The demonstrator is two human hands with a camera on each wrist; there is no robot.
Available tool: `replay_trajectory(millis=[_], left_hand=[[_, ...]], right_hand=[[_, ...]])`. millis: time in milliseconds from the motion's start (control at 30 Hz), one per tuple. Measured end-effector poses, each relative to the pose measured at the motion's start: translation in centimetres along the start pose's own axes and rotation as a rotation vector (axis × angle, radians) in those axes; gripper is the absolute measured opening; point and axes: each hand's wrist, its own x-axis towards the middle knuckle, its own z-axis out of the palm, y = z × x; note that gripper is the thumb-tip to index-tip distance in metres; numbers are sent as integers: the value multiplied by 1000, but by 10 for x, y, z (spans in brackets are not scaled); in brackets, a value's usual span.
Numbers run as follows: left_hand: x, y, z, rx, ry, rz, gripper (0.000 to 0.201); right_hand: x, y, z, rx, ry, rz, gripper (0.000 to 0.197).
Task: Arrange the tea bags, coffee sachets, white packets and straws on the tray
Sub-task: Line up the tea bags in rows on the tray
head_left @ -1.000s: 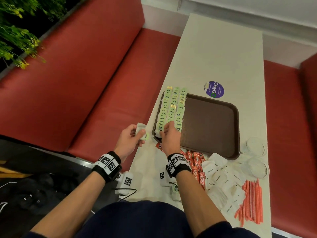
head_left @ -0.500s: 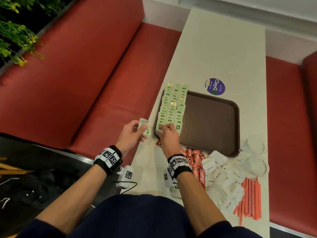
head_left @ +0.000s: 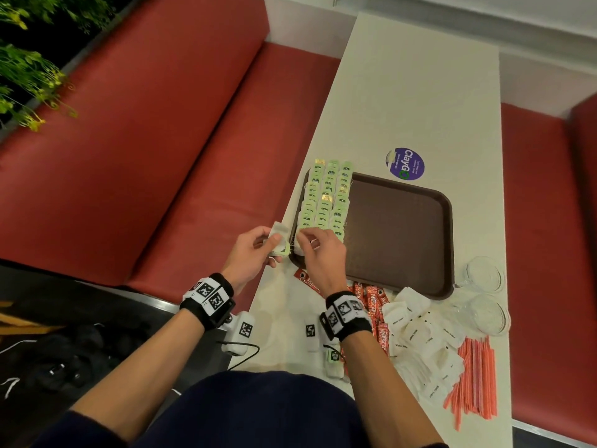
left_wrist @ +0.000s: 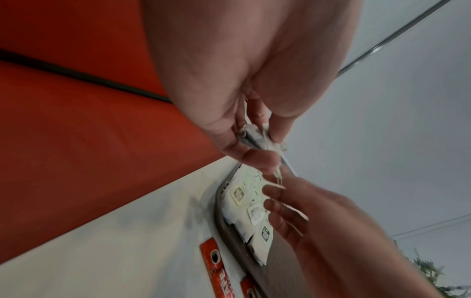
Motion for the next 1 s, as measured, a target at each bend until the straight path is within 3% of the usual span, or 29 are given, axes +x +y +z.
replay_trajectory(millis=[100,200,300,433,633,800,900,1000], left_hand=[[4,3,5,44,-70,37,23],[12,5,13,189,-142,81,16],[18,8,15,268,-132,65,10],[19,17,22,220,-128,38,25],[31,41,48,20,-179,-53,25],[32,47,47,498,-111,228,11],[32,40,44,617,-138,297,14],[33,26,34,686,-100,281,14]], right_hand=[[-4,-21,-23,266,-128,100,32],[-3,-23,-43,299,-192,61,17],[0,-17,-57,315,-63,38,10],[-4,-10,-68,246,176,-109,22],[-16,-7,-61,148,121,-250,28],[-19,-3,-60,269,128,-155,16],[-15,3,-57,292,109,-51,13],[-11,14,-48,266,129,37,13]])
